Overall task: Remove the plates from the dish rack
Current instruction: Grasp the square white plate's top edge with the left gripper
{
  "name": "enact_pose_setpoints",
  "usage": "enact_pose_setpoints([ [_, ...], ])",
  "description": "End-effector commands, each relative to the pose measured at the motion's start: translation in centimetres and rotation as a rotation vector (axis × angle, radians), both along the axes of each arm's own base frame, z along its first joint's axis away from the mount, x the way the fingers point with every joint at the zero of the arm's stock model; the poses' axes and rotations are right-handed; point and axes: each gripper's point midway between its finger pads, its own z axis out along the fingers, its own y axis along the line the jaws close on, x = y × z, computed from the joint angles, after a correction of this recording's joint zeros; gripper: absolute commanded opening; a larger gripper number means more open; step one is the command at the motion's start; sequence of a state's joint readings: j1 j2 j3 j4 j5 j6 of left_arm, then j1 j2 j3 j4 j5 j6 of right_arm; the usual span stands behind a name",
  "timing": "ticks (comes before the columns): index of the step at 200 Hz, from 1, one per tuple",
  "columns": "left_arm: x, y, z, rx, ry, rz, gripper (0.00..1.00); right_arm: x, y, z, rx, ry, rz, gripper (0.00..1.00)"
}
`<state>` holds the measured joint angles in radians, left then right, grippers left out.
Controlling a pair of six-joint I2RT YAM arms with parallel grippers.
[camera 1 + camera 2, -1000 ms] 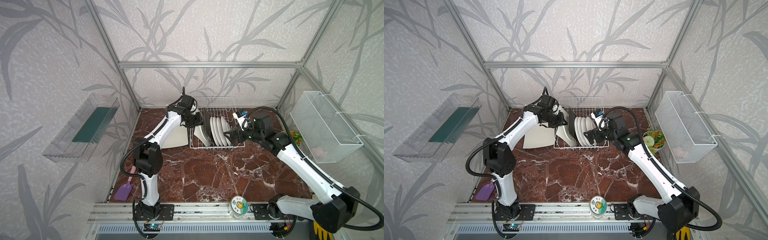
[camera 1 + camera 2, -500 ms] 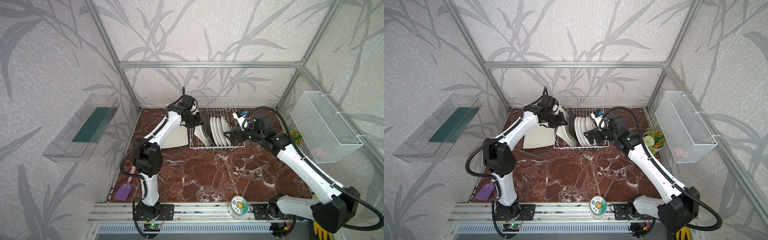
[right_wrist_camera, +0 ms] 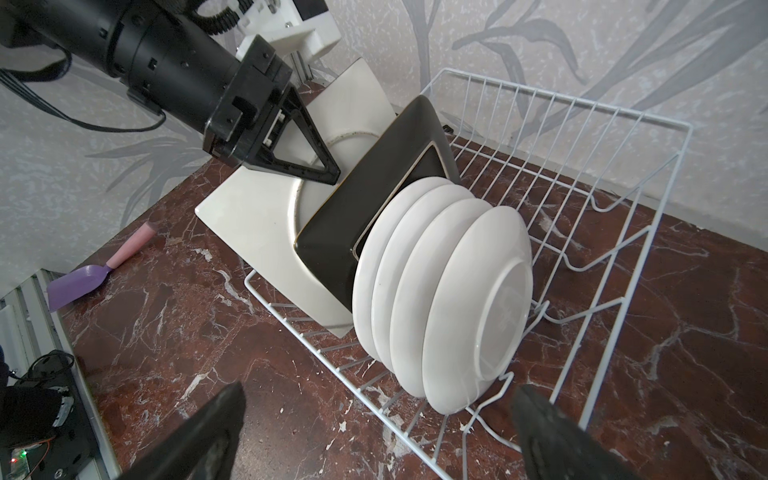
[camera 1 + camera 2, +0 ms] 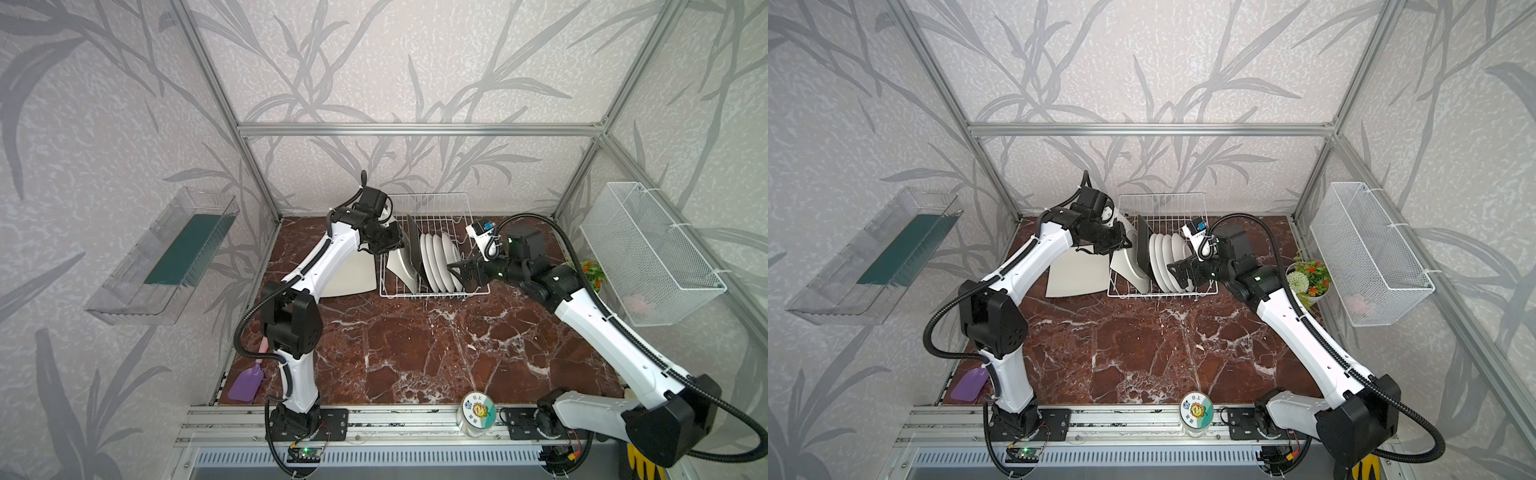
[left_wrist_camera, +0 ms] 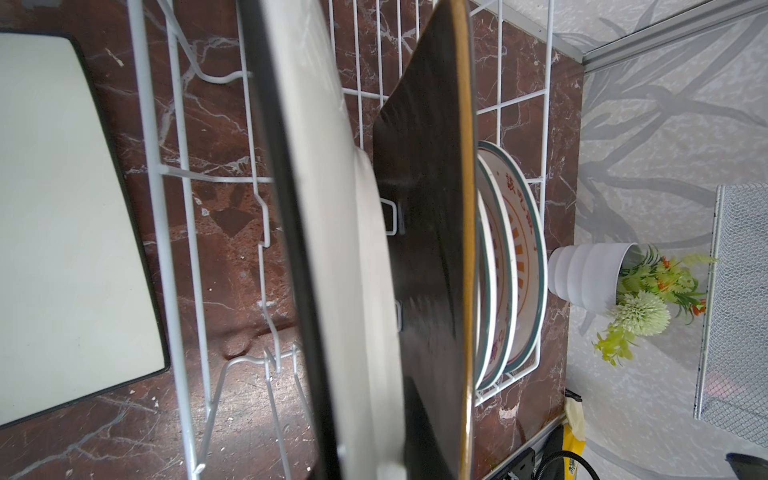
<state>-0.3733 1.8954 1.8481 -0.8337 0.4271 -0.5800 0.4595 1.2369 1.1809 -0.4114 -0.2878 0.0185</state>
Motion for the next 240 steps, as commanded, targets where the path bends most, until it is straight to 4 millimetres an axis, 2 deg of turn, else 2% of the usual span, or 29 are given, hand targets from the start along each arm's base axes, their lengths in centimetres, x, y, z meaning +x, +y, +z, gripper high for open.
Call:
enact_pose_setpoints([
  [1, 0.0, -0.5, 8.5, -0.102, -0.194, -0.004, 0.0, -0.5, -0.1, 1.1, 0.021, -0.022, -0.006, 0.99],
  [163, -1.0, 1.0, 13.4, -0.073, -0.324, 0.007, 0.0, -0.3, -0.3, 0.9, 0.013, -0.005, -0.024, 0.99],
  [240, -1.6, 2.7, 15.1, 0.011, -0.395, 0.013, 0.0, -0.4, -0.1, 1.0, 0.024, -0.001, -0.017, 0.99],
])
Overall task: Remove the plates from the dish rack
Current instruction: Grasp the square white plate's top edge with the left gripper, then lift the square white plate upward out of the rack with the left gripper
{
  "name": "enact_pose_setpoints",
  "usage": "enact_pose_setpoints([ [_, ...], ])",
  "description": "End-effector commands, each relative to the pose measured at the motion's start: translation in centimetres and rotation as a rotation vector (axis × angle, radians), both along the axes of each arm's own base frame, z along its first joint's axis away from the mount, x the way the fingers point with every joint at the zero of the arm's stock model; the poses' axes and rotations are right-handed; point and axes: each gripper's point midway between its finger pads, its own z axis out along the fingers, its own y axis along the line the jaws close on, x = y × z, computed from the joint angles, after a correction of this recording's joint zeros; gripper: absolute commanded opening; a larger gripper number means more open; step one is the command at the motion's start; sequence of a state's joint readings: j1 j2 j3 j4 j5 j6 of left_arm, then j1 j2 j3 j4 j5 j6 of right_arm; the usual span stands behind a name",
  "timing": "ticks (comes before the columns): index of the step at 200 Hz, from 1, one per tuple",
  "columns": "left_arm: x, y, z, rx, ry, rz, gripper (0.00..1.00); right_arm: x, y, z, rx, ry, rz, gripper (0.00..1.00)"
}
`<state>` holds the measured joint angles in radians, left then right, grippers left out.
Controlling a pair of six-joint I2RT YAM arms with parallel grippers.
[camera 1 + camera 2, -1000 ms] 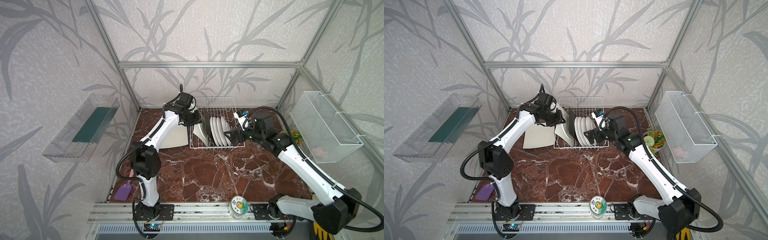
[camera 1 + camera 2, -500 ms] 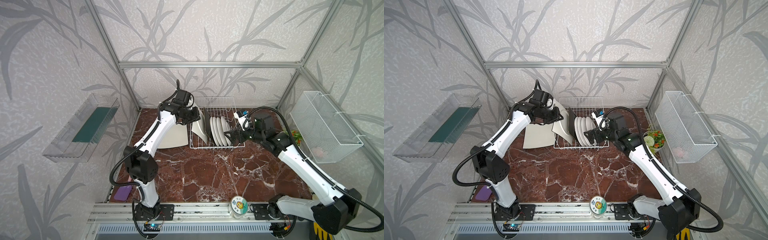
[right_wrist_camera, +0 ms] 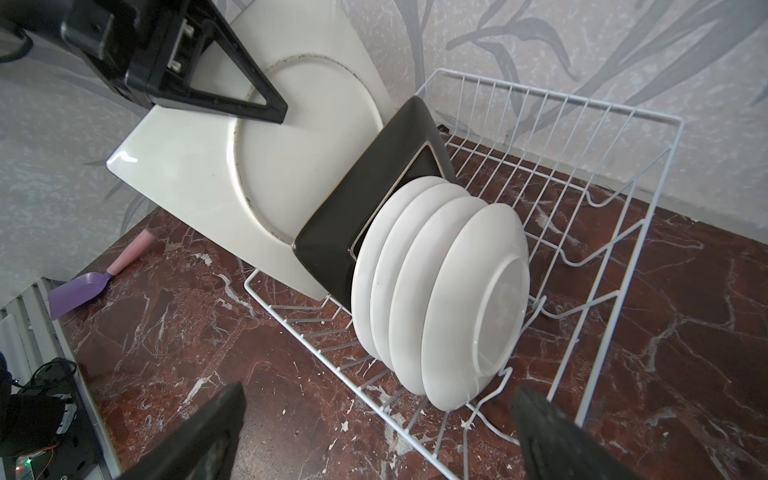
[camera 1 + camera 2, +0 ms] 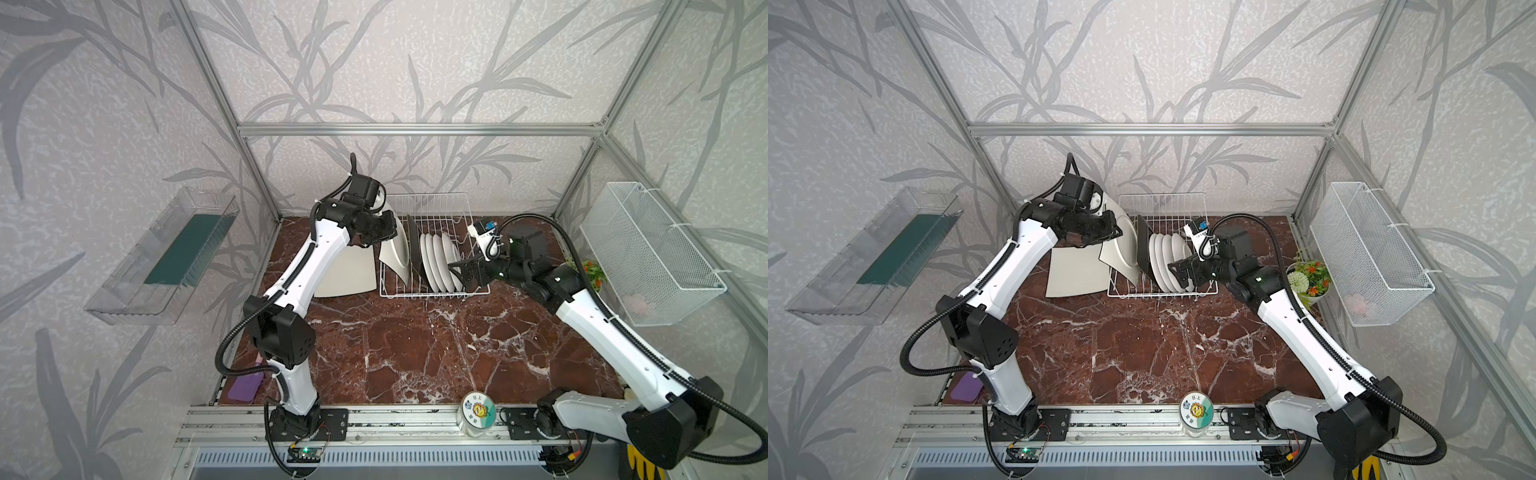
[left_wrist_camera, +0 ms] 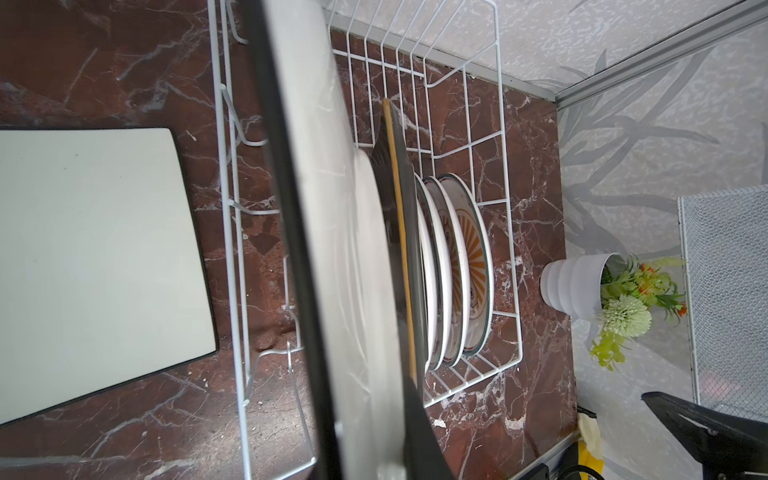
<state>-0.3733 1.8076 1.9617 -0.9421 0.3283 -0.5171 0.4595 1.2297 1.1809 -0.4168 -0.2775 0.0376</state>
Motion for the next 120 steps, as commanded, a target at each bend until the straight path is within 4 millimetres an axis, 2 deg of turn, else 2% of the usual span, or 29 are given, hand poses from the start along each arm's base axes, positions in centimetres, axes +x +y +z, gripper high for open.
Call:
enact_pose_setpoints([
  [1, -0.7, 0.6, 8.7, -0.052, -0.25, -0.012, 0.0, -0.3, 0.1, 0.9, 0.017, -0.008, 0.001, 0.99],
  [81, -2.4, 2.6, 13.8, 0.065, -0.531, -0.078, 0.0, 0.1, 0.1, 1.1, 0.013, -0.007, -0.01, 0.99],
  [120, -3.2, 2.8, 15.3, 0.119, -0.666, -0.142, 0.0, 0.3, -0.1, 1.1, 0.023, 0.014, -0.04, 0.99],
])
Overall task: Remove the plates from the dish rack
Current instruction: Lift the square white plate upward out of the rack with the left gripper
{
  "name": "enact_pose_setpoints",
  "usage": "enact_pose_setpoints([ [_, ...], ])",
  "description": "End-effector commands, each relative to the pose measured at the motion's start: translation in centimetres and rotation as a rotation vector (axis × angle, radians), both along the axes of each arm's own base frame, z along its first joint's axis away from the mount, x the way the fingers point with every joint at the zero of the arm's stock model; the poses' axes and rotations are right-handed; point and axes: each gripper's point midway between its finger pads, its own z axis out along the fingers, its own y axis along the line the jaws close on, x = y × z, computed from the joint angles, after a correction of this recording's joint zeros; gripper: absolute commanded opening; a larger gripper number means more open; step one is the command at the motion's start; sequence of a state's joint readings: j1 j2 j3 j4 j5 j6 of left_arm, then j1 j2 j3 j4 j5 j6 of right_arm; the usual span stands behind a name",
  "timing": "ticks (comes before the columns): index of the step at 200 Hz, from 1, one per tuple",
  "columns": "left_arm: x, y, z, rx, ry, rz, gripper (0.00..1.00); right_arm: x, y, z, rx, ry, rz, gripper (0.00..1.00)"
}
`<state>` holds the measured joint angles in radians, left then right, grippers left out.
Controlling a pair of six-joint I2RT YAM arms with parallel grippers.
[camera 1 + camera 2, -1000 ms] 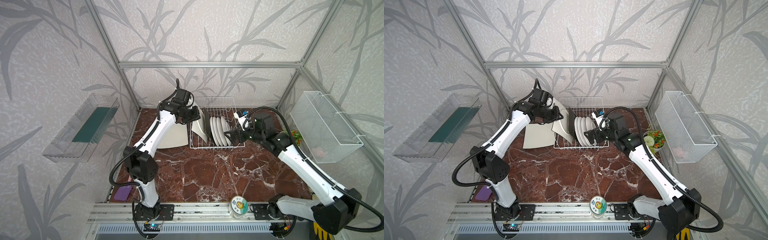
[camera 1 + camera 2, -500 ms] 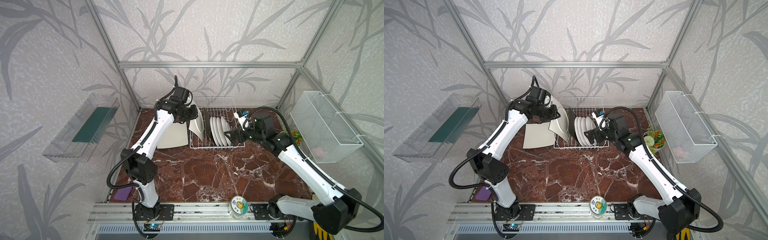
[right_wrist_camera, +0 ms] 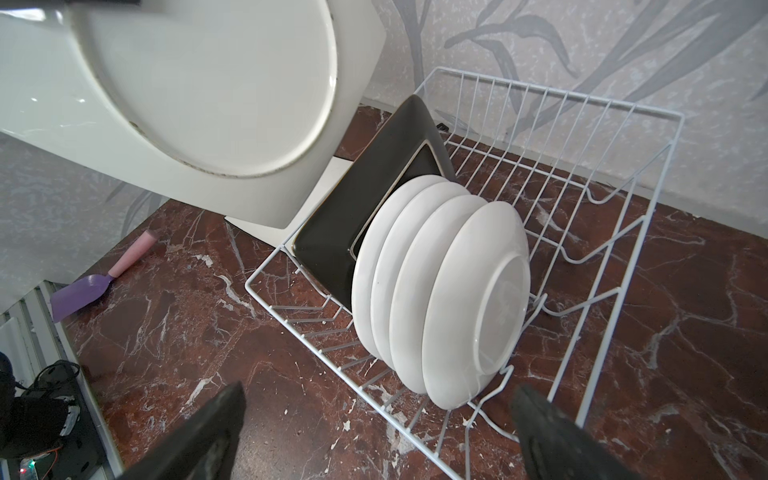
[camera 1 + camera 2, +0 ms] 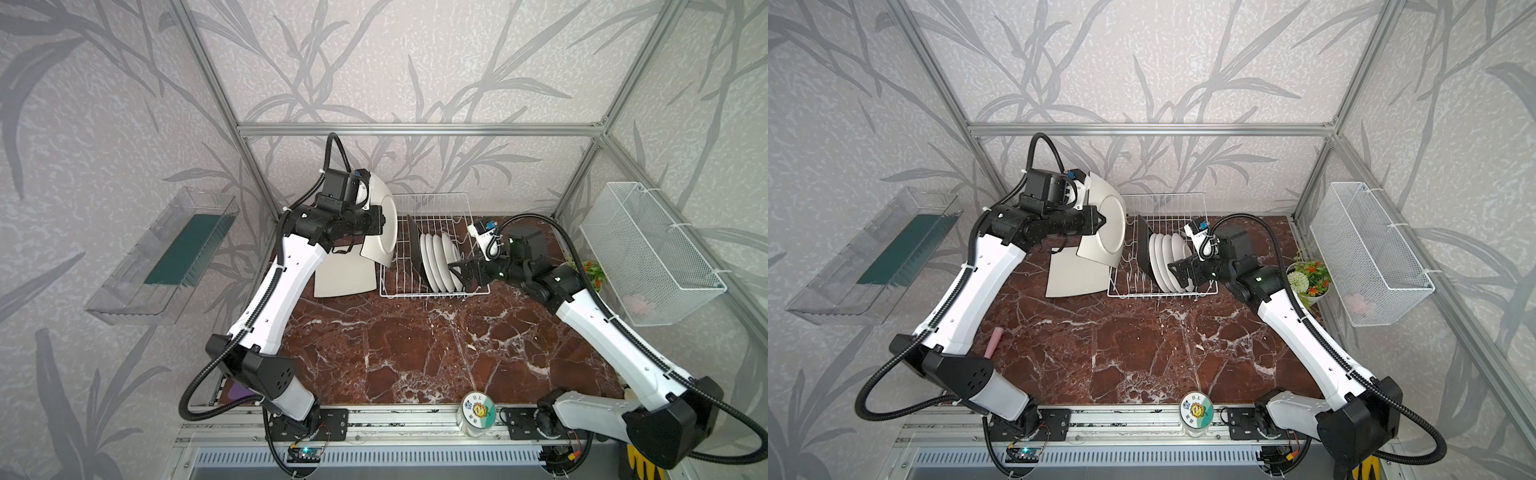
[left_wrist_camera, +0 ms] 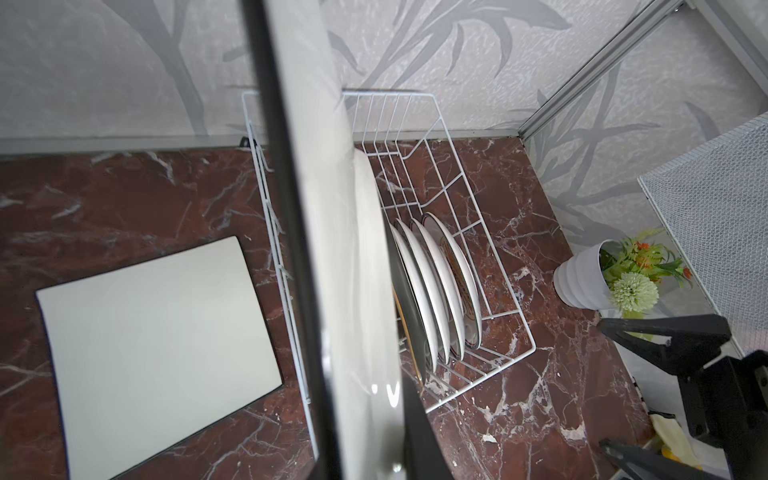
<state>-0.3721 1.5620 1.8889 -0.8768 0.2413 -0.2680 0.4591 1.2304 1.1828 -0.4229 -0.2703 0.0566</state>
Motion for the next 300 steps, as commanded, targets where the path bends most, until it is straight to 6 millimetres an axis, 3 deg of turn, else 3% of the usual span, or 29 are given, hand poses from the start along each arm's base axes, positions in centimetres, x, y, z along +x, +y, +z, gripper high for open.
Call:
enact_pose_setpoints([
  [1, 0.3, -0.2, 6.8, -0.001, -0.309, -0.06, 0.0, 0.2, 0.0, 1.1, 0.017, 0.002, -0.024, 0.99],
  [62, -0.4, 0.7, 7.8, 0.133, -0.5, -0.103, 0.0, 1.4, -1.6, 1.1, -0.014, 0.086, -0.173, 0.99],
  [92, -2.0, 0.3, 8.5, 0.186, -0.635, -0.176, 0.0, 1.4, -0.6, 2.0, 0.07, 0.098, -0.154, 0.99],
  [139, -3.8, 0.3, 7.9, 0.309, -0.754, -0.258, 0.0, 2.2, 0.5, 3.7, 0.216, 0.177, -0.175, 0.99],
  [194, -3.9, -0.6, 7.8, 0.392, -0.861, -0.321, 0.0, 3.5, 1.3, 5.5, 0.392, 0.239, -0.215, 0.99],
  [245, -4.0, -1.5, 8.3, 0.474, -0.973, -0.345, 0.0, 4.8, 0.6, 7.6, 0.547, 0.274, -0.259, 0.99],
  [300, -4.4, -2.4, 6.6, 0.597, -1.012, -0.431, 0.0, 5.8, 1.6, 9.3, 0.68, 0.339, -0.216, 0.99],
])
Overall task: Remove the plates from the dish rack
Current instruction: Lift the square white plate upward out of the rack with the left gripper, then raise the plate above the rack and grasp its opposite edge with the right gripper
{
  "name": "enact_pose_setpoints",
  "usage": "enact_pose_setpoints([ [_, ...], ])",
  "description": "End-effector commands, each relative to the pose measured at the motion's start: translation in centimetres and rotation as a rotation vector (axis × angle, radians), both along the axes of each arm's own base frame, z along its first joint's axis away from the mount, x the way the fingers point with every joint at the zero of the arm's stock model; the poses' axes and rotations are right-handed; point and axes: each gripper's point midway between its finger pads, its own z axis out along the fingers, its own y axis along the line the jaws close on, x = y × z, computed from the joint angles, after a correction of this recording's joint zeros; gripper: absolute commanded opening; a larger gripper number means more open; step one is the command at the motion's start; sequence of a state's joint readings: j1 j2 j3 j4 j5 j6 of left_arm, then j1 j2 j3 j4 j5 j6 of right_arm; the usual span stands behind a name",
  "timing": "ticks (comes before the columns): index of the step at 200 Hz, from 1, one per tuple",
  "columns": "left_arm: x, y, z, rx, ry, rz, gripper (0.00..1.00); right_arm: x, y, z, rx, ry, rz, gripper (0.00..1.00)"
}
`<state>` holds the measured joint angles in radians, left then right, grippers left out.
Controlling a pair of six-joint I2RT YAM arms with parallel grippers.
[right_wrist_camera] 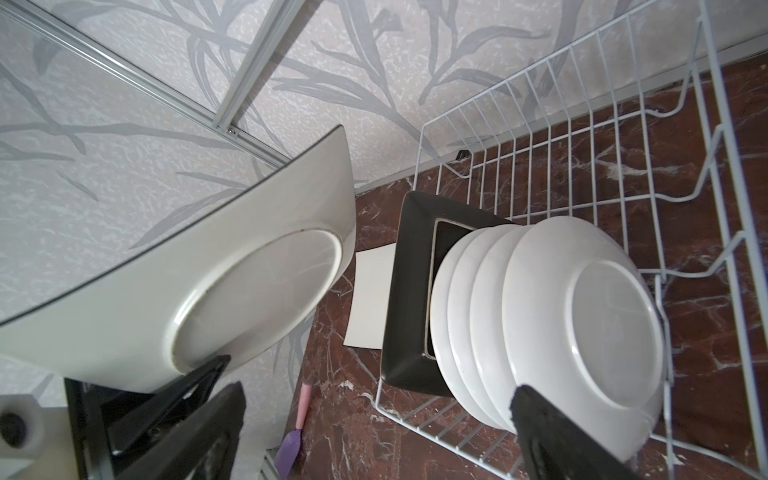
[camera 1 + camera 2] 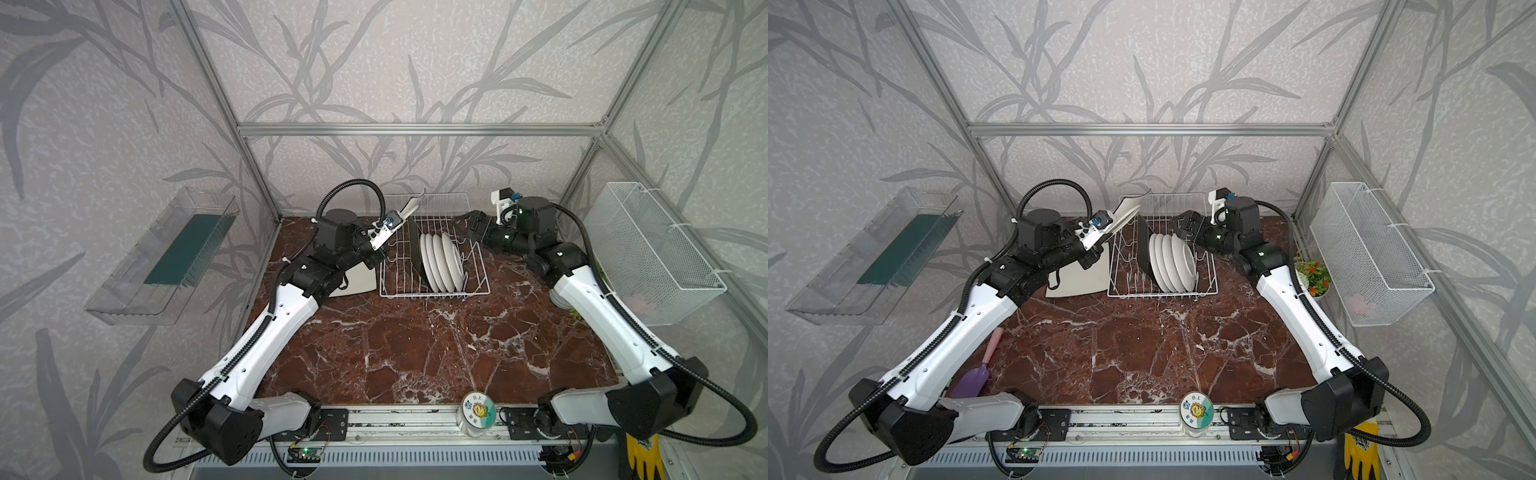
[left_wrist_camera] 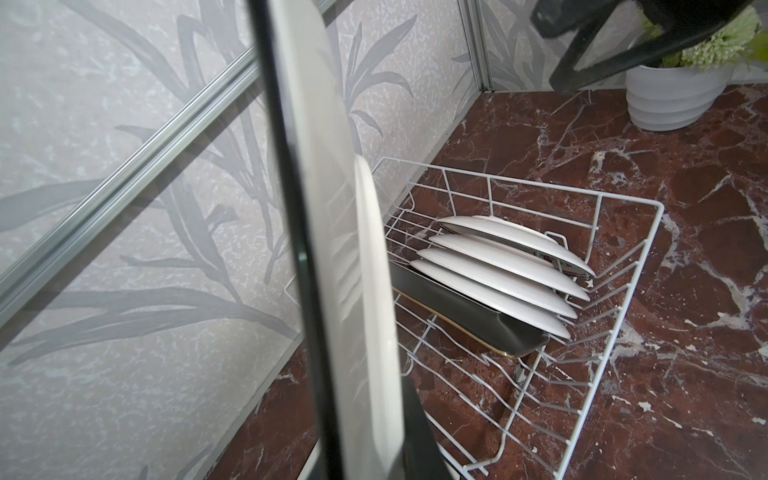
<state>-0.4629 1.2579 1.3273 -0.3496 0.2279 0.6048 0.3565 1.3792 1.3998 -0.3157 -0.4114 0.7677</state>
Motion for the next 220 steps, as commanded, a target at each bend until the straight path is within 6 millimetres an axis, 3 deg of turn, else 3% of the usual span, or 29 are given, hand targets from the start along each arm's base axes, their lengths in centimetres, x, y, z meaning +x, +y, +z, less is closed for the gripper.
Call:
enact_pose_setpoints([
  [1, -0.9, -0.1, 8.0, -0.018, -0.332, -0.045, 0.0, 0.4, 1.3, 2.6, 0.113, -0.016, 0.044, 0.99],
  [65, -1.7, -1.5, 6.1, 0.118, -0.426, -0.096, 0.0, 1.2, 2.3, 2.9, 0.2, 0.033, 0.055, 0.99],
  [133, -1.8, -3.0, 5.0, 0.252, -0.549, -0.113, 0.0, 1.5, 4.0, 0.9, 0.218, 0.12, 0.078, 1.0],
  [220, -2.1, -3.6, 4.7, 0.316, -0.618, -0.112, 0.0, 1.6, 6.3, -0.8, 0.214, 0.193, 0.139, 0.75],
])
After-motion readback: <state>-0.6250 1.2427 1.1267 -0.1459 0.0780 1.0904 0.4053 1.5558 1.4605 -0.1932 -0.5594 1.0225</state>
